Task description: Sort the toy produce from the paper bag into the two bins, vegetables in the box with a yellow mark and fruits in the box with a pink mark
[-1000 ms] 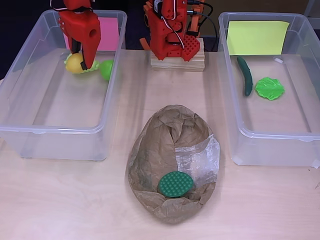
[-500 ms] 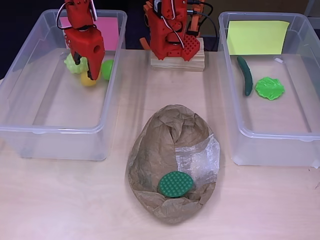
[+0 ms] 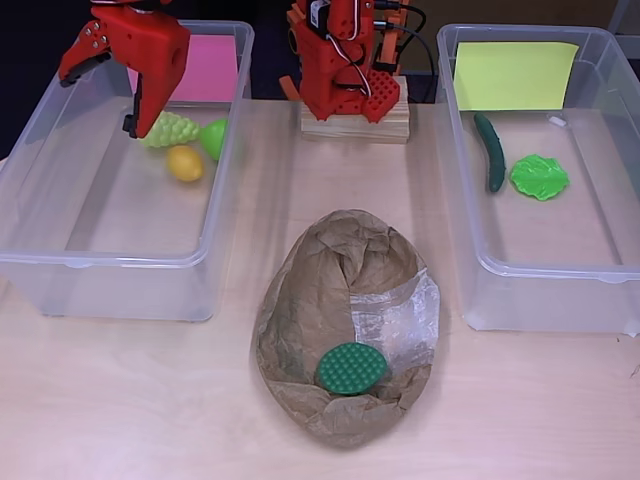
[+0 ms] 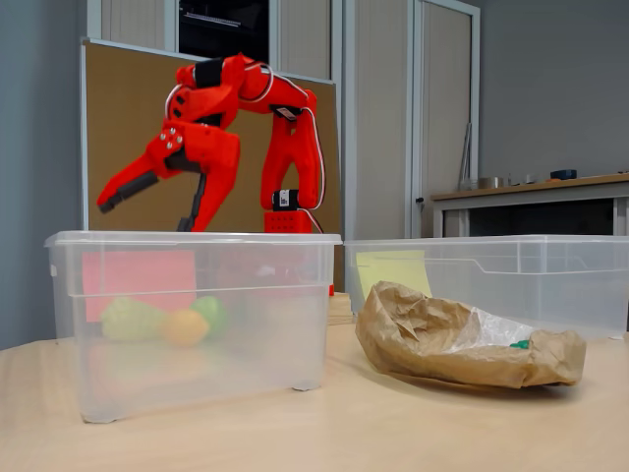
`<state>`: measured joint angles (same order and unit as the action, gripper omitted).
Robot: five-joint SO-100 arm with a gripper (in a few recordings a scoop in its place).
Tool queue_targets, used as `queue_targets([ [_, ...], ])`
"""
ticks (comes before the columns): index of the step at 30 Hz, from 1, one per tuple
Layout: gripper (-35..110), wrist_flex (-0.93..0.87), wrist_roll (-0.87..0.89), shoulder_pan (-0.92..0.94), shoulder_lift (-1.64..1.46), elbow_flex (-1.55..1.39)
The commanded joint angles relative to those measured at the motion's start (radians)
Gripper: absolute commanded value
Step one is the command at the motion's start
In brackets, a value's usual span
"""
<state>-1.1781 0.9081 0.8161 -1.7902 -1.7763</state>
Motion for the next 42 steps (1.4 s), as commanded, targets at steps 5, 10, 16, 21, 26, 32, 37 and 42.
queue_targets([
  [5,42,-0.078,-0.16,-0.327,-0.035,0.259],
  [10,41,-0.101,-0.199,-0.541,0.098,0.364],
  [16,40,-0.087,-0.233,-0.769,0.264,0.457],
  [21,38,-0.067,-0.06,-0.848,0.403,0.509],
  [26,38,0.0,0.164,-0.917,0.48,0.394],
  [32,42,0.176,0.147,-0.992,0.54,0.278],
  [37,48,0.204,0.08,-1.015,0.617,0.29],
  [42,50,0.225,0.032,-1.005,0.695,0.328],
])
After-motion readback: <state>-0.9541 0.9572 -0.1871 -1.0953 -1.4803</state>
